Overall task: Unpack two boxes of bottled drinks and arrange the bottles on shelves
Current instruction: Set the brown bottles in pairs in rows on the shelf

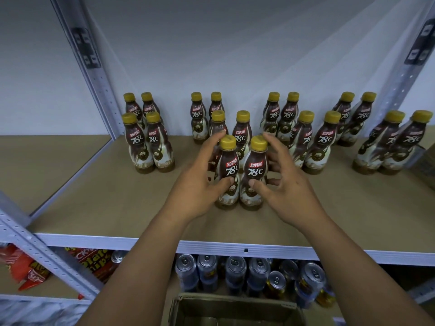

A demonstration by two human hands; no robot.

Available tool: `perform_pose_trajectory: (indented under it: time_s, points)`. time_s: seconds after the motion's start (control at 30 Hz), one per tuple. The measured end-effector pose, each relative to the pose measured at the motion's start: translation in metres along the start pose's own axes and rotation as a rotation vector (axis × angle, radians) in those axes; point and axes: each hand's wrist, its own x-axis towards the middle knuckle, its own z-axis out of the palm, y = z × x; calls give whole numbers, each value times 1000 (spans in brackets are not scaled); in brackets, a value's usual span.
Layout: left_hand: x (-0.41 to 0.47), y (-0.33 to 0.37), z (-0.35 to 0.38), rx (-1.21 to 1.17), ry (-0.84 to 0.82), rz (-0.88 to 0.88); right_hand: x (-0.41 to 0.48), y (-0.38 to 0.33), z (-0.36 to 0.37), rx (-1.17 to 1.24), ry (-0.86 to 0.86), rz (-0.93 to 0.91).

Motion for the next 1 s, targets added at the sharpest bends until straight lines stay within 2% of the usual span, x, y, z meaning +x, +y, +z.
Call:
perform_pose_trajectory:
  time_s: [0.5,1.0]
  points:
    - [-16,2,-17,-22,3,-28,-6,-22,18,6,-6,31]
    - [-58,-32,-102,2,87,-116,5,-77,104,-8,-90,7]
